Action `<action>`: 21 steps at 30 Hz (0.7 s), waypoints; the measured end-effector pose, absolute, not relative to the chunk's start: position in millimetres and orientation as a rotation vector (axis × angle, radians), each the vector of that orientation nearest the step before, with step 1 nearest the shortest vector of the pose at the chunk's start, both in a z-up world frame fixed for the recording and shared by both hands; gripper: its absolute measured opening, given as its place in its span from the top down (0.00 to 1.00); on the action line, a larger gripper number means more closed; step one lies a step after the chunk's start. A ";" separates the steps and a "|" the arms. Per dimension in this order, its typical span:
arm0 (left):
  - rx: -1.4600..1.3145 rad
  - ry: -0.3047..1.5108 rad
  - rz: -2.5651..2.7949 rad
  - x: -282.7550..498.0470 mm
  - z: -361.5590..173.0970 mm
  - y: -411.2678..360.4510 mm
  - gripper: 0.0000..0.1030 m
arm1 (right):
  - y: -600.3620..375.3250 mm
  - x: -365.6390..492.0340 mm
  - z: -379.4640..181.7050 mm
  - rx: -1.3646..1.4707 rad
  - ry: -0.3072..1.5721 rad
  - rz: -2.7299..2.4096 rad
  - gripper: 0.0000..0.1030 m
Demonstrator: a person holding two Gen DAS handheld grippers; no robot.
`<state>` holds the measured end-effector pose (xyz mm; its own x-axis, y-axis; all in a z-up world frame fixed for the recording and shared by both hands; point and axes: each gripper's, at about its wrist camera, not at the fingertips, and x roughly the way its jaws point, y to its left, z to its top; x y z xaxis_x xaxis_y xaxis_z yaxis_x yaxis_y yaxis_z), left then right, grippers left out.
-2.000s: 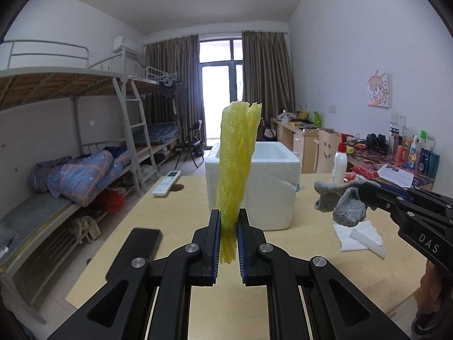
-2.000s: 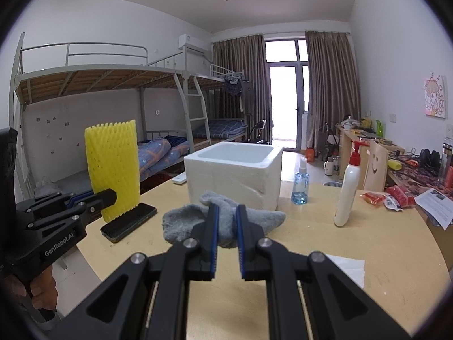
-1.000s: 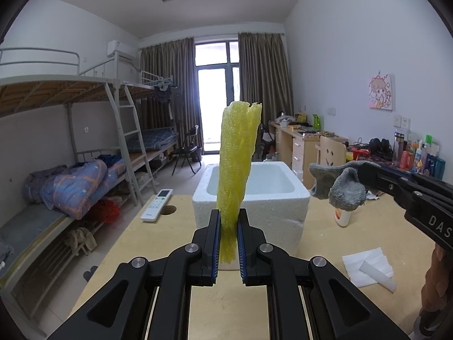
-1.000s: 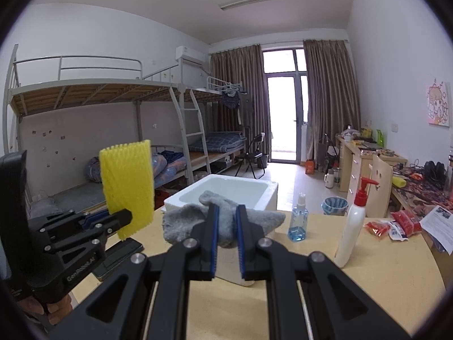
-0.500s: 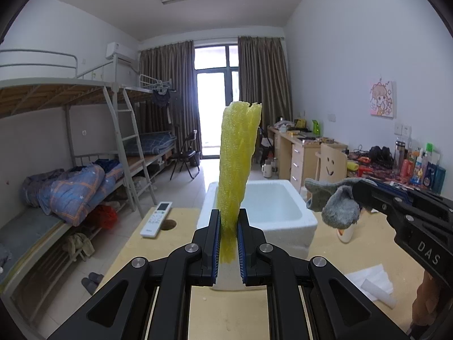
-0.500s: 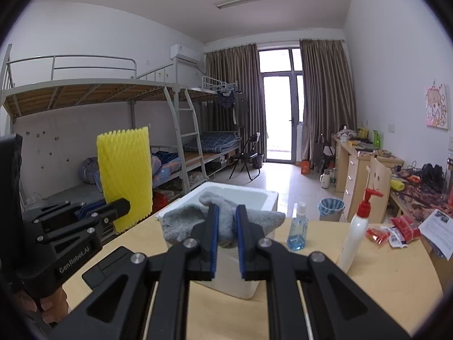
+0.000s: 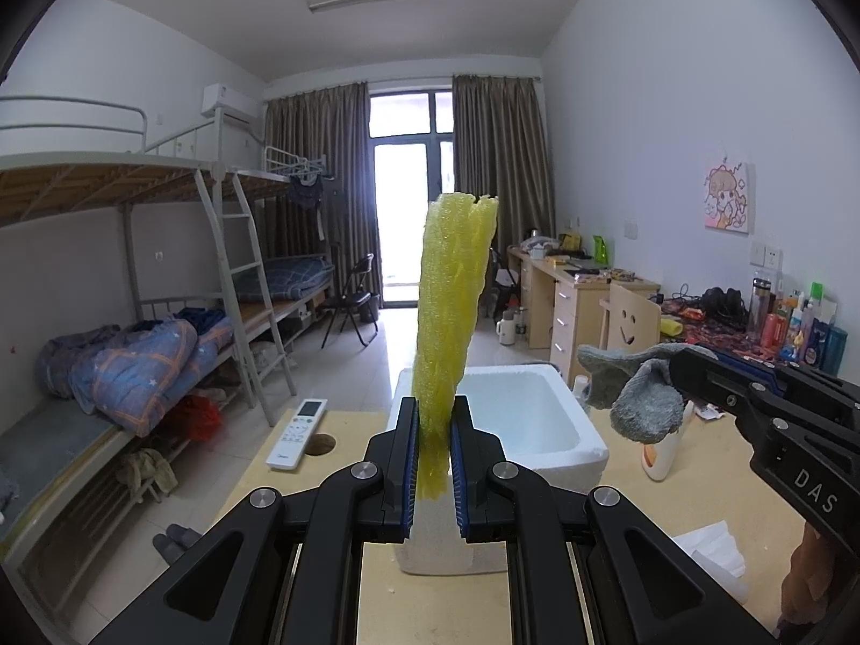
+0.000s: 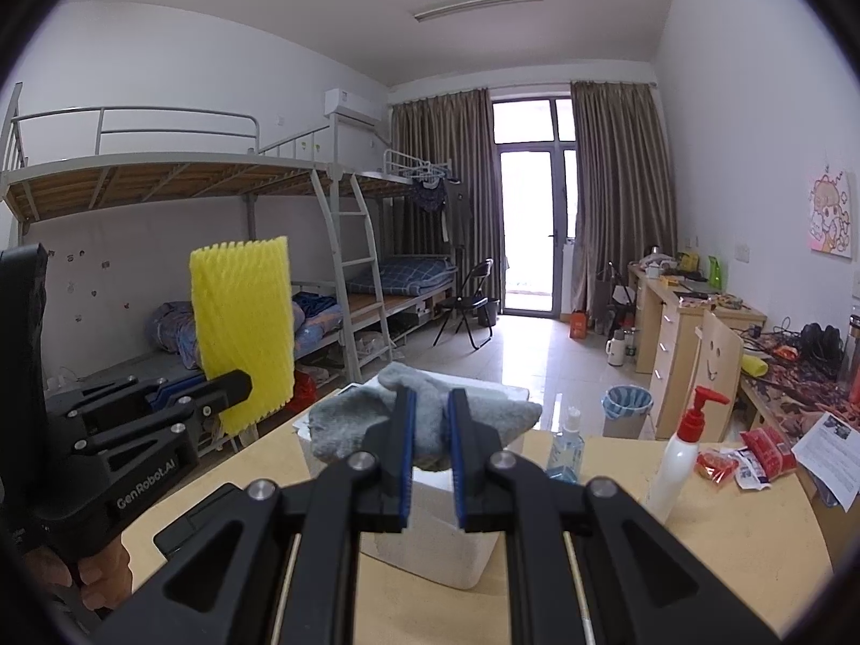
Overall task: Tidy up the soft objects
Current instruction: 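Carry the foam sleeve and grey sock together over the white foam box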
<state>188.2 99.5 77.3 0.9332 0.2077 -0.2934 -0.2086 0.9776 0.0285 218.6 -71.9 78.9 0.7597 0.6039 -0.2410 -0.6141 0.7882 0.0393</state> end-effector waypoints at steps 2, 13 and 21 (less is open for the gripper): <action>0.001 0.297 0.211 190.1 77.7 98.3 0.88 | -71.0 221.2 78.6 -0.044 0.248 0.670 0.86; 0.004 0.304 0.198 215.6 86.9 103.1 0.88 | -62.8 241.0 86.8 -0.061 0.244 0.652 0.86; -0.001 0.324 0.178 235.3 89.0 110.7 0.88 | -50.4 264.8 84.7 -0.061 0.278 0.651 0.86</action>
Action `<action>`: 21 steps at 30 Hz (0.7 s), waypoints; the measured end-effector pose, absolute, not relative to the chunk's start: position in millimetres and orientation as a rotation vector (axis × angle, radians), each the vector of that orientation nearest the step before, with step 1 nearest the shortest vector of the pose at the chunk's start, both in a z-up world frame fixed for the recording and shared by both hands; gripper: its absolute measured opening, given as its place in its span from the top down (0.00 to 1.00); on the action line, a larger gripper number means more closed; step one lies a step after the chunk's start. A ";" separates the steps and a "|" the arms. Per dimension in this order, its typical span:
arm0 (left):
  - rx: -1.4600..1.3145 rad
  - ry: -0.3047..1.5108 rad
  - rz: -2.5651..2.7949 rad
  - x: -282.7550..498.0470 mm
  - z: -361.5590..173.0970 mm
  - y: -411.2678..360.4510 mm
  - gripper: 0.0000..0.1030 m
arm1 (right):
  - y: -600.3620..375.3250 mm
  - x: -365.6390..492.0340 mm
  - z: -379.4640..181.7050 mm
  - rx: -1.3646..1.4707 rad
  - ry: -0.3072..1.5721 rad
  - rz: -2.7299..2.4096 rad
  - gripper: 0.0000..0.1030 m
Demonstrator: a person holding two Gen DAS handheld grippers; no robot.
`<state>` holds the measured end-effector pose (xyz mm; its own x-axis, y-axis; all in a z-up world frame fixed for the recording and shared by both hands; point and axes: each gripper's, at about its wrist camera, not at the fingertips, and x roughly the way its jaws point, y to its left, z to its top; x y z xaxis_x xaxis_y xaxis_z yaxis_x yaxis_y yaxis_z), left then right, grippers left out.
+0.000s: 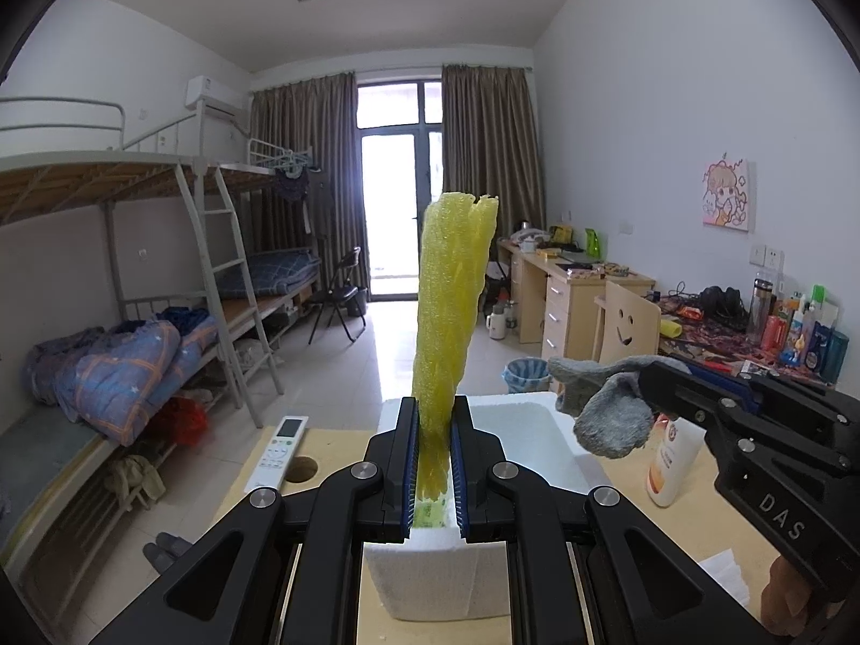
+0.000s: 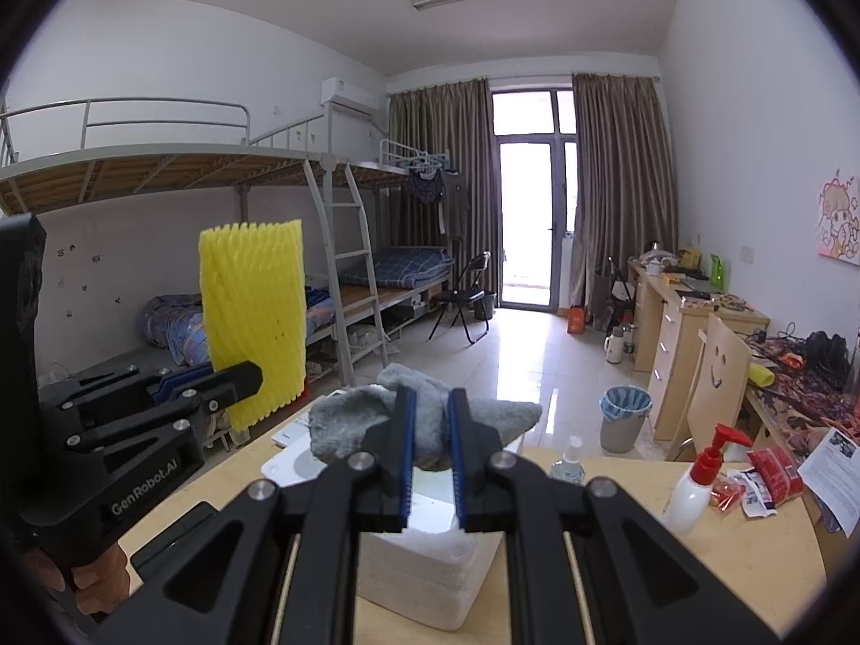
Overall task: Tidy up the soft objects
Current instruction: 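Carry the foam sleeve and grey sock together over the white foam box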
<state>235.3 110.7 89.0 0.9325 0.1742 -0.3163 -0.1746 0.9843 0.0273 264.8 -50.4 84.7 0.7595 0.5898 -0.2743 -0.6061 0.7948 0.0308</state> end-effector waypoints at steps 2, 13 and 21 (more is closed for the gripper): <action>0.000 0.328 0.175 240.4 89.3 112.5 0.88 | -47.0 269.7 84.6 -0.065 0.284 0.653 0.86; -0.005 0.364 0.179 274.8 81.4 128.7 0.88 | -31.2 286.0 75.2 -0.085 0.309 0.645 0.86; 0.000 0.394 0.178 291.3 75.5 128.8 0.88 | -29.3 292.6 74.8 -0.085 0.323 0.627 0.86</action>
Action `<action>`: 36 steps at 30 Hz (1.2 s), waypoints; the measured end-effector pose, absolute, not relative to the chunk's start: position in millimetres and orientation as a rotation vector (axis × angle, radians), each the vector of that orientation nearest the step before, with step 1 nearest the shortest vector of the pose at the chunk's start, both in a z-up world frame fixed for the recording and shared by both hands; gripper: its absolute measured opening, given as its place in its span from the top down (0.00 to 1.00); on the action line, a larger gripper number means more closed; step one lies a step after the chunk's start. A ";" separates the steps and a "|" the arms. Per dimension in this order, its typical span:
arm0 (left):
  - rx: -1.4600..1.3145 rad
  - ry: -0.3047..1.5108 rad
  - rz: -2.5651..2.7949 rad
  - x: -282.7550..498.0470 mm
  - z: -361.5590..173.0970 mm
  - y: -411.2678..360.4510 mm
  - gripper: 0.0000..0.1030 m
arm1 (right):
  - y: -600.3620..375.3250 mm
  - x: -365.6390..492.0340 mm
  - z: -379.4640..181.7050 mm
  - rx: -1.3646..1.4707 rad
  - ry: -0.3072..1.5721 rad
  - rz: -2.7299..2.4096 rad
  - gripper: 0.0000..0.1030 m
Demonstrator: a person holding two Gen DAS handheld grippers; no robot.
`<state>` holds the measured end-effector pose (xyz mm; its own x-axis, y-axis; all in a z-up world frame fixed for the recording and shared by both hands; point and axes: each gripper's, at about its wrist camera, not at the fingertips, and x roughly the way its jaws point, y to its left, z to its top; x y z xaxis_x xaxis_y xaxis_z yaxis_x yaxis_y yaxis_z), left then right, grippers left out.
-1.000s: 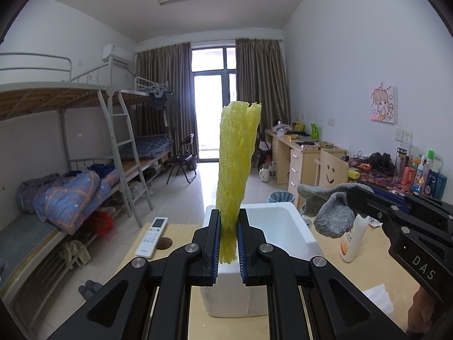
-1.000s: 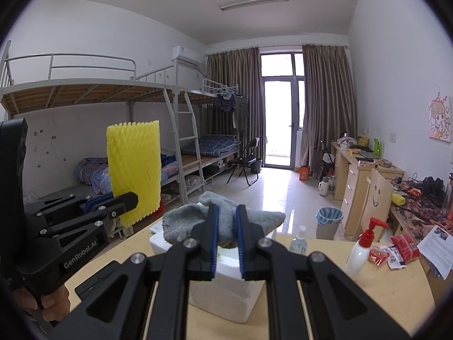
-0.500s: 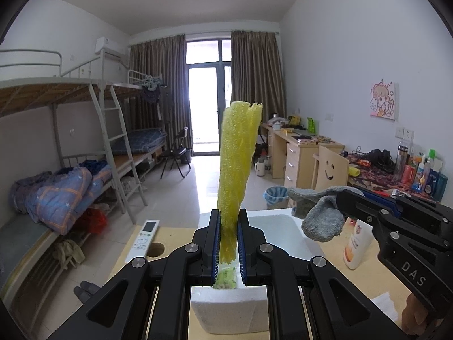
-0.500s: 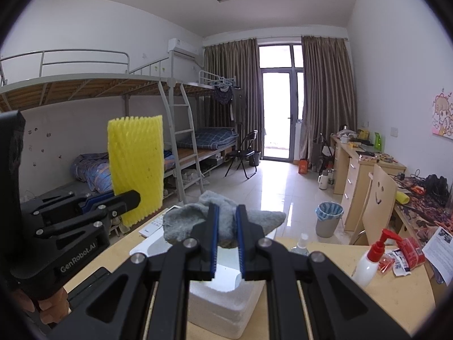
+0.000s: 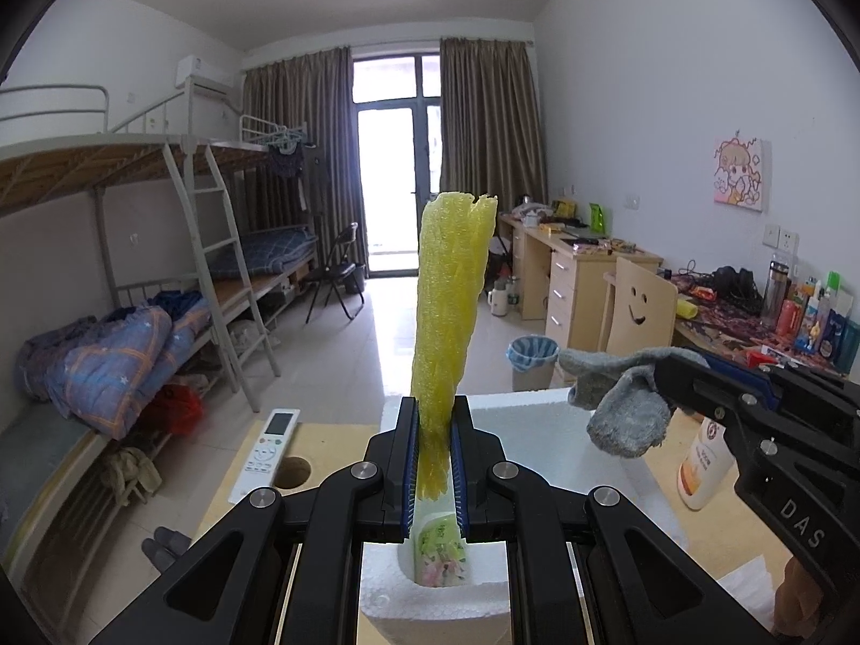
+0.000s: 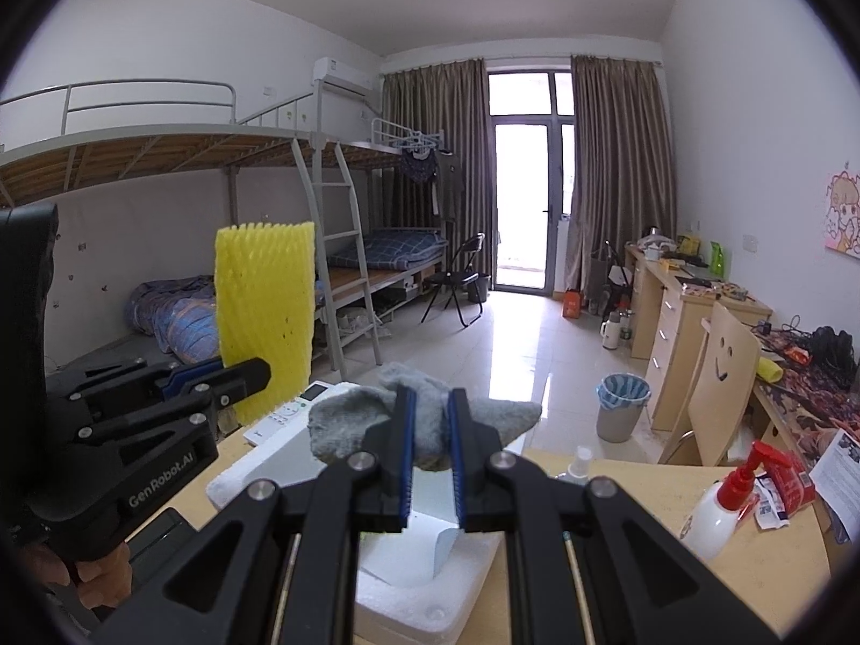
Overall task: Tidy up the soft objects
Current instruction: 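Carry the foam sleeve and grey sock together over the white foam box, then open the left gripper to drop the foam sleeve into the foam box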
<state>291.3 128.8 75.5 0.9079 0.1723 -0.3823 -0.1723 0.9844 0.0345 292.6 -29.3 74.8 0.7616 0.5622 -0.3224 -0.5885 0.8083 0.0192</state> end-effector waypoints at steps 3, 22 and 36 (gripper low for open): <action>-0.001 0.406 0.173 294.5 74.2 129.2 0.88 | -27.7 292.1 76.3 -0.083 0.328 0.623 0.86; 0.024 0.443 0.076 310.5 68.1 104.5 0.88 | -50.4 292.5 98.1 -0.046 0.305 0.523 0.86; -0.048 0.463 0.079 324.5 61.5 117.3 0.13 | -56.2 291.8 96.7 -0.044 0.291 0.514 0.86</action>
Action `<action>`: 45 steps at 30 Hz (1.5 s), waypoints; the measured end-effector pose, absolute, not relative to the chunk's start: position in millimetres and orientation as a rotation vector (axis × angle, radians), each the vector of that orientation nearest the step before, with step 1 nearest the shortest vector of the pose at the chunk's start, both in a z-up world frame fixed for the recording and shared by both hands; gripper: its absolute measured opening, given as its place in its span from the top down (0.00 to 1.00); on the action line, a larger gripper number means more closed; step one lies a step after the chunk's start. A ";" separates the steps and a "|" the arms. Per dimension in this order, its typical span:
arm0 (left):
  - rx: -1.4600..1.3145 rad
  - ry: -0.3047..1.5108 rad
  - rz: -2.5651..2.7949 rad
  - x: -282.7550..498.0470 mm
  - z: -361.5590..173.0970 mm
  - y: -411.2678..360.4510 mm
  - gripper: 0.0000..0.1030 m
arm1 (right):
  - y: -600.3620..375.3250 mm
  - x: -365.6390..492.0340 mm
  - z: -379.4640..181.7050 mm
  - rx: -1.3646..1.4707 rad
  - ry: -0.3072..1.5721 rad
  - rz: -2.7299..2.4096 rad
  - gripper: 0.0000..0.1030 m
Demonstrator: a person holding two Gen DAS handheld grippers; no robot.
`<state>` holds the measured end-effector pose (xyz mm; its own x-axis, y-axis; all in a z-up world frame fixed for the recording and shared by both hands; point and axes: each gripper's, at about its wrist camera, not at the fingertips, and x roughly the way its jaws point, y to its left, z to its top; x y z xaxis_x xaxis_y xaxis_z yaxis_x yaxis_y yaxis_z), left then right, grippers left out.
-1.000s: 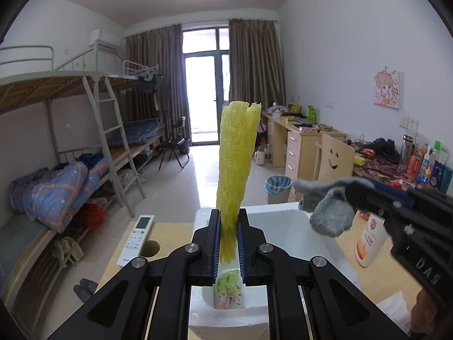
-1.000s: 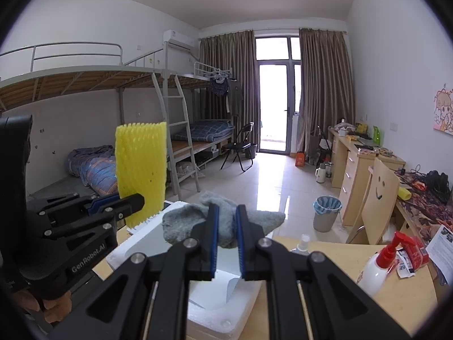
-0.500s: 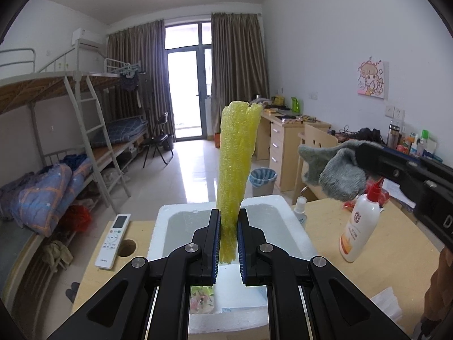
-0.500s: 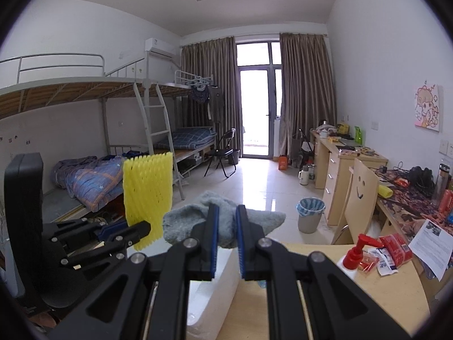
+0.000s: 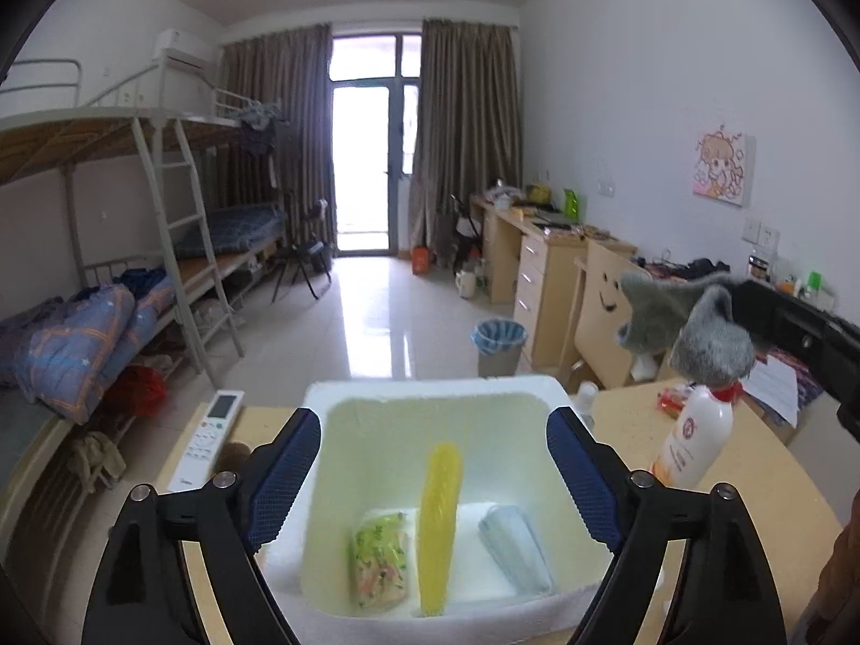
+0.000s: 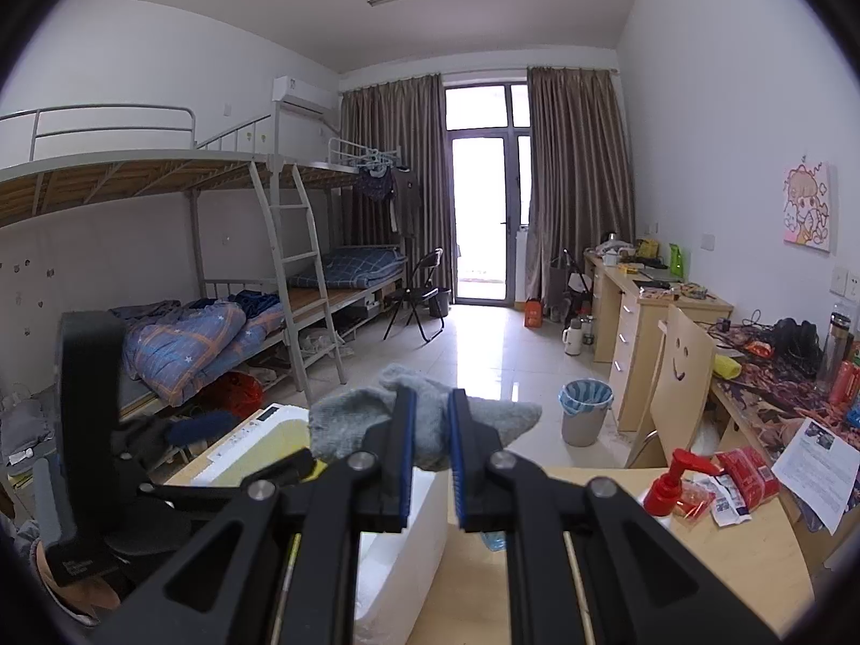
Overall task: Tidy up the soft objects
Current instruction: 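Open the left gripper to drop the foam sleeve into the foam box, then lower the grey sock into the foam box and open the right gripper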
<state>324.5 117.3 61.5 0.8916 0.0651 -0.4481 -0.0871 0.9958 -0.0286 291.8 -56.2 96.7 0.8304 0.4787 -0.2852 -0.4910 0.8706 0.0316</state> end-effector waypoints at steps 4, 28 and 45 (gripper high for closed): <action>-0.040 0.441 0.108 319.4 68.4 119.8 0.07 | -55.9 291.9 96.0 -0.041 0.295 0.518 0.86; -0.048 0.367 0.253 286.2 74.0 152.5 0.07 | -27.8 297.2 79.5 -0.079 0.347 0.617 0.86; -0.040 0.337 0.326 267.0 75.7 171.1 0.07 | 3.8 311.3 60.3 -0.101 0.420 0.693 0.86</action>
<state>267.0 171.1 75.7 0.8920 0.3076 -0.3312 -0.3209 0.9470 0.0154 311.3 3.8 60.3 0.6893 0.5986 -0.4081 -0.6386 0.7681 0.0480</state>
